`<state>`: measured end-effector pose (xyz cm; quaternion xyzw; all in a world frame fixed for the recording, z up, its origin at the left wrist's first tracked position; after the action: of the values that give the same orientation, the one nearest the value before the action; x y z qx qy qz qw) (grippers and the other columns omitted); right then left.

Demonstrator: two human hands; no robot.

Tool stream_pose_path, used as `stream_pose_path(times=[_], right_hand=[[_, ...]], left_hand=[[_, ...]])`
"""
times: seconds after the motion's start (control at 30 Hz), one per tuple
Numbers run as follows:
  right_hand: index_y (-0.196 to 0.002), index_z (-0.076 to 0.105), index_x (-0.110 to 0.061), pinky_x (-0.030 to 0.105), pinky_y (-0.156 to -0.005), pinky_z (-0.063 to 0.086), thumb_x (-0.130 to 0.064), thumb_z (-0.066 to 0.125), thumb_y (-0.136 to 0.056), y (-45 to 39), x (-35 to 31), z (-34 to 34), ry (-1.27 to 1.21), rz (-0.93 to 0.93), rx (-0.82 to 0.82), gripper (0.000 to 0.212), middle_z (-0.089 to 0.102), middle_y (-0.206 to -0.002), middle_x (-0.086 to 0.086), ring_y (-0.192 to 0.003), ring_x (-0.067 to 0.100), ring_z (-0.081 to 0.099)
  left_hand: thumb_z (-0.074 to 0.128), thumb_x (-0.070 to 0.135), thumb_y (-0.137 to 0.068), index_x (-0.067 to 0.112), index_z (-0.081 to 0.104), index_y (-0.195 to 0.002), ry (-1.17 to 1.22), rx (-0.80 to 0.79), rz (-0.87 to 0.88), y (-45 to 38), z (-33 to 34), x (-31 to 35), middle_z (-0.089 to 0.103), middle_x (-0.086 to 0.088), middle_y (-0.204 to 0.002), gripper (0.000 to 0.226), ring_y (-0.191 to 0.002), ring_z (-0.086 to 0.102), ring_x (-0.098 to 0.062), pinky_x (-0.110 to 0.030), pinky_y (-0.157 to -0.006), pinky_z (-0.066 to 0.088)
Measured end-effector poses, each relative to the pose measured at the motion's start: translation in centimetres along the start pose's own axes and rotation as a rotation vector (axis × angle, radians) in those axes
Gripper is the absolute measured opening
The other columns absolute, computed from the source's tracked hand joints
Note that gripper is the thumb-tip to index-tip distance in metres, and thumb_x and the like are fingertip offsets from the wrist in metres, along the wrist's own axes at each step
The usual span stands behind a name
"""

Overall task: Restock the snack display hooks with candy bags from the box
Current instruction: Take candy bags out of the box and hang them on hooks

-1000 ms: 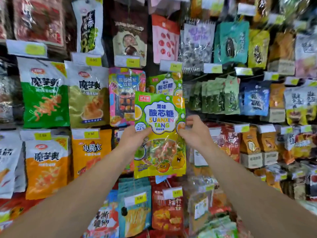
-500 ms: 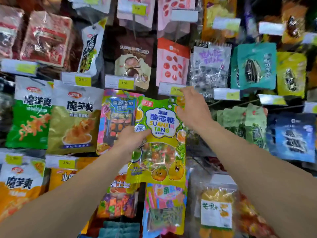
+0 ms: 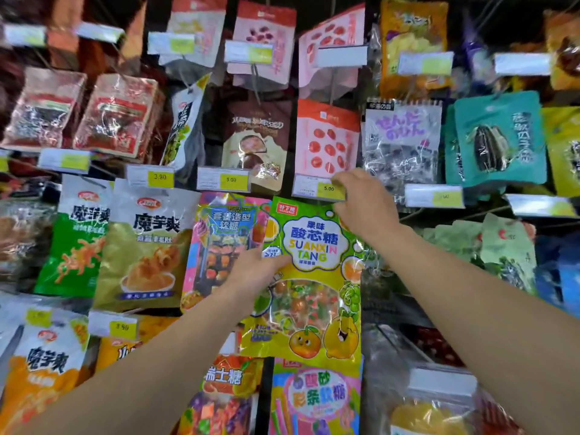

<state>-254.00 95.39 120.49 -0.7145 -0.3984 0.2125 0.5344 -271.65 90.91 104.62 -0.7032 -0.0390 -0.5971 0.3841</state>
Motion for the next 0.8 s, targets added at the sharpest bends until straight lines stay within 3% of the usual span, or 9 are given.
stream_pose_path(times=[0.13, 0.23, 0.3, 0.37, 0.43, 0.53, 0.63, 0.73, 0.8], right_hand=[[-0.131, 0.059, -0.021, 0.042, -0.089, 0.050, -0.016, 0.065, -0.089, -0.3, 0.3, 0.0, 0.009, -0.007, 0.015, 0.042, 0.058, -0.130, 0.004, -0.115, 0.032, 0.056], [-0.127, 0.063, -0.021, 0.045, -0.087, 0.052, -0.021, 0.055, -0.096, -0.3, 0.1, -0.2, -0.014, -0.026, 0.031, 0.032, 0.062, -0.129, 0.005, -0.111, 0.034, 0.058], [-0.116, 0.068, -0.018, 0.045, -0.079, 0.053, -0.024, 0.047, -0.100, -0.5, 0.1, -0.6, -0.042, -0.014, 0.052, 0.027, 0.068, -0.118, 0.006, -0.103, 0.034, 0.061], [-0.107, 0.069, -0.017, 0.044, -0.075, 0.053, -0.027, 0.042, -0.101, -0.8, 0.3, -0.8, -0.044, 0.023, 0.039, 0.029, 0.071, -0.109, 0.006, -0.098, 0.033, 0.062], [-0.106, 0.067, -0.017, 0.044, -0.075, 0.054, -0.029, 0.040, -0.101, -1.2, 0.6, -0.9, -0.041, 0.060, 0.020, 0.030, 0.071, -0.106, 0.006, -0.097, 0.033, 0.061], [-0.106, 0.067, -0.017, 0.044, -0.076, 0.054, -0.029, 0.040, -0.100, -1.4, 0.8, -0.8, -0.060, 0.080, 0.010, 0.031, 0.071, -0.104, 0.007, -0.095, 0.033, 0.062], [-0.104, 0.068, -0.016, 0.043, -0.075, 0.054, -0.028, 0.041, -0.100, -1.4, 0.7, -0.9, -0.079, 0.078, 0.024, 0.030, 0.072, -0.101, 0.006, -0.092, 0.033, 0.063], [-0.102, 0.069, -0.016, 0.042, -0.074, 0.054, -0.027, 0.042, -0.100, -1.3, 0.7, -0.9, -0.088, 0.075, 0.034, 0.029, 0.072, -0.098, 0.006, -0.090, 0.032, 0.063], [-0.102, 0.069, -0.016, 0.043, -0.074, 0.054, -0.027, 0.042, -0.100, -1.2, 0.7, -1.0, -0.085, 0.068, 0.040, 0.028, 0.072, -0.097, 0.006, -0.090, 0.033, 0.063]], left_hand=[[0.072, 0.029, -0.085, 0.018, 0.072, -0.097, 0.013, 0.046, -0.003, -0.1, -0.5, 0.2, 0.074, 0.004, -0.101, 0.016, -0.106, 0.064, -0.022, -0.042, -0.098, 0.044], [0.071, 0.028, -0.087, 0.014, 0.065, -0.105, 0.033, 0.064, 0.002, -0.1, -0.4, 0.5, 0.066, 0.008, -0.112, 0.023, -0.114, 0.058, -0.021, -0.043, -0.103, 0.038], [0.069, 0.026, -0.090, 0.017, 0.064, -0.094, 0.043, 0.070, 0.015, -0.3, -0.2, 1.0, 0.065, 0.010, -0.101, 0.011, -0.106, 0.059, -0.018, -0.039, -0.098, 0.036], [0.069, 0.028, -0.088, 0.012, 0.065, -0.106, 0.043, 0.085, 0.025, -0.6, 0.0, 1.3, 0.065, 0.006, -0.109, 0.025, -0.113, 0.057, -0.022, -0.039, -0.098, 0.038], [0.070, 0.031, -0.087, 0.008, 0.060, -0.116, 0.041, 0.096, 0.026, -1.1, 0.4, 1.5, 0.064, 0.003, -0.114, 0.038, -0.113, 0.055, -0.023, -0.039, -0.097, 0.038], [0.067, 0.029, -0.090, 0.016, 0.060, -0.108, 0.033, 0.093, 0.033, -1.7, 0.7, 1.9, 0.062, 0.004, -0.107, 0.023, -0.100, 0.051, -0.021, -0.036, -0.088, 0.036], [0.065, 0.030, -0.092, 0.011, 0.056, -0.121, 0.037, 0.112, 0.039, -1.7, 0.9, 2.6, 0.057, 0.005, -0.106, 0.036, -0.105, 0.050, -0.026, -0.038, -0.090, 0.037], [0.064, 0.028, -0.093, 0.018, 0.050, -0.082, 0.009, 0.097, 0.001, -1.6, 1.3, 3.0, 0.051, 0.004, -0.087, 0.020, -0.083, 0.046, -0.017, -0.035, -0.085, 0.033], [0.063, 0.027, -0.094, 0.016, 0.056, -0.097, 0.014, 0.067, -0.020, -1.4, 1.7, 2.8, 0.056, 0.001, -0.101, 0.014, -0.098, 0.051, -0.023, -0.039, -0.091, 0.035]])
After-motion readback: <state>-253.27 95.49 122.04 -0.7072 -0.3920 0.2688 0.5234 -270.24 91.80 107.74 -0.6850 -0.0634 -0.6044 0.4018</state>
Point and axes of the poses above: each hand's wrist, its own y-axis away from the middle knuckle, its own z-axis out of the palm, x = y × z, the point moved 10 cm from there along -y, towards the middle knuckle
